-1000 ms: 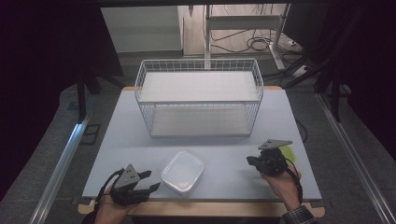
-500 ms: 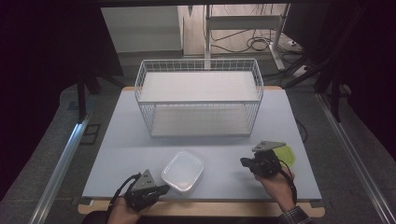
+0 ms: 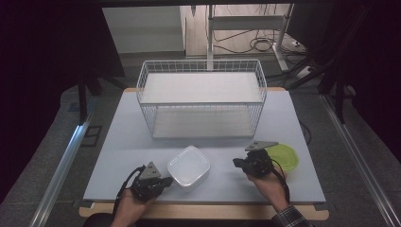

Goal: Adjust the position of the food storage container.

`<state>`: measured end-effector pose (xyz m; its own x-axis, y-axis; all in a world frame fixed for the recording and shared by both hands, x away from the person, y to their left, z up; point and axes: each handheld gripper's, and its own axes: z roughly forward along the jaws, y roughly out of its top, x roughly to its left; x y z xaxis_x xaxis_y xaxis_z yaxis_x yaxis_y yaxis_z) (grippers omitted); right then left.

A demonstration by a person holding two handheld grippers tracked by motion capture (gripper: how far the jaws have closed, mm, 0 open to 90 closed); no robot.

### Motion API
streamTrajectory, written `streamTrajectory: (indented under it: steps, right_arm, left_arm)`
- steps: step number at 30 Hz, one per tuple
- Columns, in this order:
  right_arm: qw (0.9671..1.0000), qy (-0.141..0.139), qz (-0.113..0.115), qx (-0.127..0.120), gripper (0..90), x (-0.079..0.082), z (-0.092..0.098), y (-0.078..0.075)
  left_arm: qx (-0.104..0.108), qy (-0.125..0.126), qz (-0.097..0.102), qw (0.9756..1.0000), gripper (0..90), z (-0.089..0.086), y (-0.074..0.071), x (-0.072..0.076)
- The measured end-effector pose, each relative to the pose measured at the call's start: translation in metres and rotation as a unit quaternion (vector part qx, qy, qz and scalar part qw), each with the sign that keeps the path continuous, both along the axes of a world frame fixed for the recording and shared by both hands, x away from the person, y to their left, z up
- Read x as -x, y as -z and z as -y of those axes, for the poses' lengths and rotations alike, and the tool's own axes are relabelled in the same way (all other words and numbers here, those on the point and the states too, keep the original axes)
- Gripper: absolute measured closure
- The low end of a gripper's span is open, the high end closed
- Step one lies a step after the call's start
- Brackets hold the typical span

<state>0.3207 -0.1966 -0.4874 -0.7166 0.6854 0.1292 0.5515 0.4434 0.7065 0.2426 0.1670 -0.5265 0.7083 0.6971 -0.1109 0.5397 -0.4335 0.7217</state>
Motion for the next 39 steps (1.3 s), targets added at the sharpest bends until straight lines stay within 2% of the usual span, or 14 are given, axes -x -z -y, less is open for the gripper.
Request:
streamTrajectory:
  steps: [9,10,13,17,19,26,34,37,38,39]
  right_arm:
    - [0.9999,-0.011,0.000,-0.009,88.5,-0.007,-0.026,0.007]
    - [0.9998,-0.015,-0.003,-0.012,88.0,-0.009,-0.033,0.010]
    - [0.9997,-0.016,-0.008,-0.015,87.3,-0.011,-0.040,0.014]
    - [0.9997,-0.018,-0.003,-0.014,86.9,-0.011,-0.048,0.016]
    - [0.9998,-0.018,0.003,0.000,87.0,-0.008,-0.049,0.015]
    - [0.9999,-0.010,-0.005,-0.001,87.6,0.002,-0.043,0.014]
    - [0.9999,-0.010,0.003,0.011,87.0,0.009,-0.040,0.012]
    - [0.9998,-0.008,0.006,0.017,83.6,0.010,-0.040,0.011]
    - [0.9994,-0.006,0.018,0.028,80.0,0.012,-0.038,0.009]
    - [0.9994,-0.006,0.018,0.028,80.0,0.012,-0.038,0.009]
  left_arm:
    - [0.008,-0.017,0.000,0.9998,85.6,0.001,0.001,-0.019]
    - [0.002,-0.017,0.002,0.9999,85.1,0.003,0.001,-0.025]
    - [0.002,-0.017,0.003,0.9999,84.9,0.007,0.002,-0.033]
    - [-0.002,-0.014,0.009,0.9999,85.0,0.012,0.002,-0.042]
    - [0.000,-0.013,0.009,0.9999,84.9,0.013,0.002,-0.047]
    - [0.008,-0.012,0.008,0.9999,86.3,0.019,0.002,-0.058]
    - [0.010,-0.010,0.011,0.9998,85.8,0.022,0.001,-0.060]
    - [0.016,-0.011,0.013,0.9997,80.6,0.019,-0.002,-0.060]
    - [0.021,-0.016,0.020,0.9995,75.7,0.015,-0.005,-0.058]
    - [0.021,-0.016,0.020,0.9995,72.8,0.015,-0.005,-0.058]
